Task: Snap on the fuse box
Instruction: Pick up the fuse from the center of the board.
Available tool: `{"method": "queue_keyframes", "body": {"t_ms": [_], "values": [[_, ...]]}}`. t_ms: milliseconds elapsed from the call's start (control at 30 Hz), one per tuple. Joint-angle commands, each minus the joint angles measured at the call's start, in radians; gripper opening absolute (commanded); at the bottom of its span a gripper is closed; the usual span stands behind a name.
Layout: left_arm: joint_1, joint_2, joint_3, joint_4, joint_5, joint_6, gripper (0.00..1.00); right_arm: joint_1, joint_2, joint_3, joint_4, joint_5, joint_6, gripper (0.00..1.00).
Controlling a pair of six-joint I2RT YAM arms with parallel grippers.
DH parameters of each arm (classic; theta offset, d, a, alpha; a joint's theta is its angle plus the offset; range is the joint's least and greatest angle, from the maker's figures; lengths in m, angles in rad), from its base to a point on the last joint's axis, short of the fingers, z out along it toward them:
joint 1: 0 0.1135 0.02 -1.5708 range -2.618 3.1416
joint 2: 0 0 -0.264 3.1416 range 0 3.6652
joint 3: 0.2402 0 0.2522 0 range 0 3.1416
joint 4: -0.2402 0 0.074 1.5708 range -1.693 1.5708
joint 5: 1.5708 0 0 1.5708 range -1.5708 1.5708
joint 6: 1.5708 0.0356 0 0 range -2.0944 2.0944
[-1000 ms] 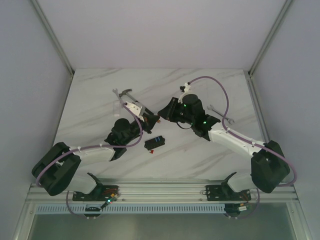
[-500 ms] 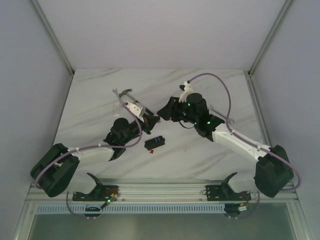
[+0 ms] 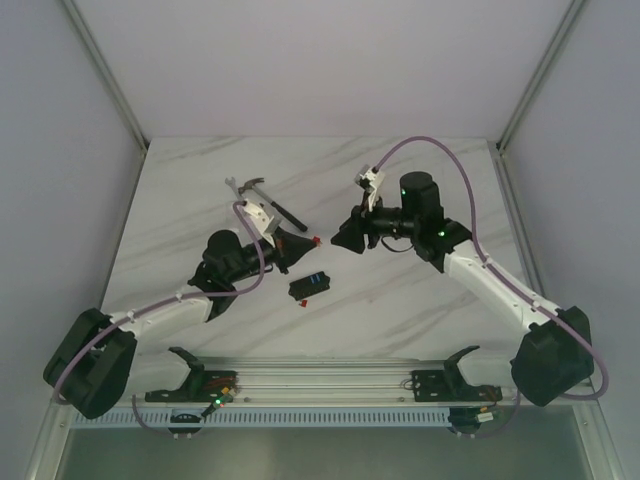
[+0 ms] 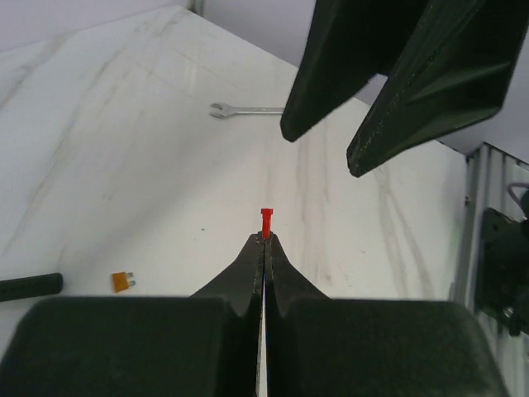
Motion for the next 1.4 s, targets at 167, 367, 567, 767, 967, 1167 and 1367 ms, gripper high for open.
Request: {"method": "queue_keyframes", "body": {"t_ms": [167, 367, 567, 767, 967, 1167, 1367], "values": [[0.012, -0.031, 0.055, -0.065, 0.259, -0.001, 0.0, -0.013, 0.032, 0.157, -0.231, -0.269, -0.371, 0.51], [0.012, -0.048, 0.061, -0.036, 0.296, -0.034, 0.0, -0.014, 0.069, 0.201, -0.275, -0.365, -0.417, 0.49], [0.012, -0.025, 0.062, 0.039, 0.327, -0.093, 0.0, -0.01, 0.077, 0.196, -0.276, -0.4, -0.422, 0.45], [0.012, -0.007, 0.063, 0.092, 0.335, -0.135, 0.0, 0.001, 0.091, 0.195, -0.279, -0.423, -0.423, 0.42], [0.007, 0.013, 0.069, 0.108, 0.339, -0.148, 0.0, 0.013, 0.111, 0.205, -0.278, -0.438, -0.423, 0.36], [0.003, 0.02, 0.071, 0.111, 0.335, -0.148, 0.0, 0.016, 0.11, 0.204, -0.28, -0.446, -0.425, 0.29], [0.0, 0.023, 0.072, 0.114, 0.334, -0.152, 0.0, 0.017, 0.113, 0.204, -0.289, -0.458, -0.433, 0.2]]}}
